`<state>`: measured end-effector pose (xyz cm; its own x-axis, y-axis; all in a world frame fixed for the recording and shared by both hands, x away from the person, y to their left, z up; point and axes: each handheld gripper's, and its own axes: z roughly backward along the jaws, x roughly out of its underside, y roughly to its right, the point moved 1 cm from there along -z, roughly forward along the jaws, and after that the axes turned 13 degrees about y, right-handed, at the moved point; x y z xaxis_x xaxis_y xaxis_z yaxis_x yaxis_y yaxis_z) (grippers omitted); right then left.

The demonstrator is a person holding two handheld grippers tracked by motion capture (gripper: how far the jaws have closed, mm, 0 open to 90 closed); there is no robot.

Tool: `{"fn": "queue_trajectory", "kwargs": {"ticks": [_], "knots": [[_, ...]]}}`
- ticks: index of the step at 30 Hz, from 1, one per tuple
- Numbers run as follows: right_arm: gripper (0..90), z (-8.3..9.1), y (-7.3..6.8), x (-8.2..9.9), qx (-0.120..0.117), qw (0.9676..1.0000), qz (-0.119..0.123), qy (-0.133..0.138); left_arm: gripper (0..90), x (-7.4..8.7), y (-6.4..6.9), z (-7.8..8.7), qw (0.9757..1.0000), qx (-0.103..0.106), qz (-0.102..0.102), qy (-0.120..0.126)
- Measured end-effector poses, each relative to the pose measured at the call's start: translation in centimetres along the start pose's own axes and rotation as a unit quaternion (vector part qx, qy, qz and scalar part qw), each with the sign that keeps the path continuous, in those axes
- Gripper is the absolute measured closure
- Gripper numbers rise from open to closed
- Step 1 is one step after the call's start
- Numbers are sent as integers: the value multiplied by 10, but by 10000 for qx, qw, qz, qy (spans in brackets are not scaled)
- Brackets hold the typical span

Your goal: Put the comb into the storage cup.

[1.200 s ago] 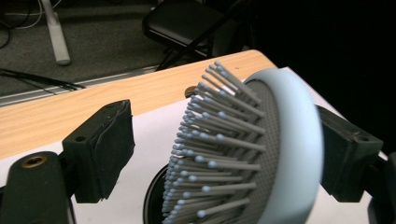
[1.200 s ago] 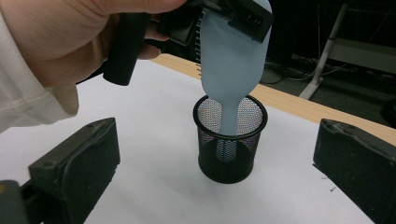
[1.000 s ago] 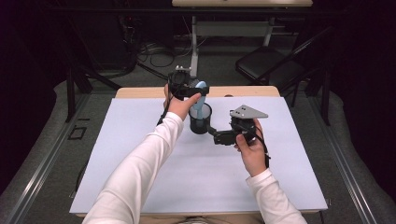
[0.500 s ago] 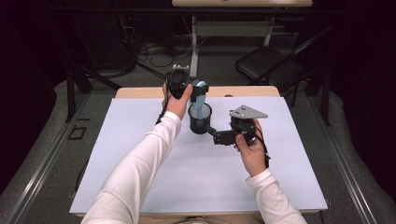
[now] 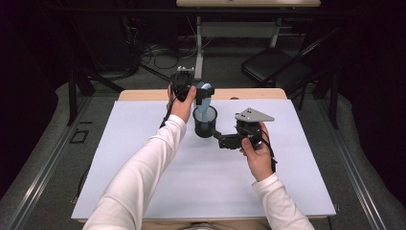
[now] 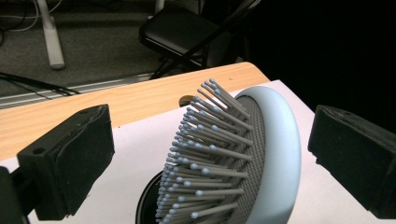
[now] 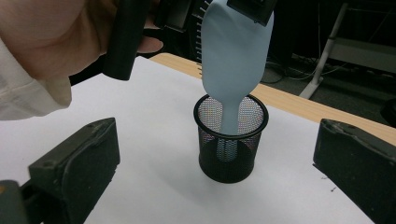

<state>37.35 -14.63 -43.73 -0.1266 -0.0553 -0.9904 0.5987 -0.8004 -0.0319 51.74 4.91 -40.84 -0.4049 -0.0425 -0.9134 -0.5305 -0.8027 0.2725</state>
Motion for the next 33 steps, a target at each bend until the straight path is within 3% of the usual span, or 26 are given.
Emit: {"fn": "queue_trajectory", "kwargs": {"ticks": [21,33], "knots": [[0,0,1,0,34,10000,-20,21,4,-11,-1,10,9999,75,5,78],[0,1,2,-1,37,10000,-38,35,4,-23,3,20,9999,99,-139,25]]}}
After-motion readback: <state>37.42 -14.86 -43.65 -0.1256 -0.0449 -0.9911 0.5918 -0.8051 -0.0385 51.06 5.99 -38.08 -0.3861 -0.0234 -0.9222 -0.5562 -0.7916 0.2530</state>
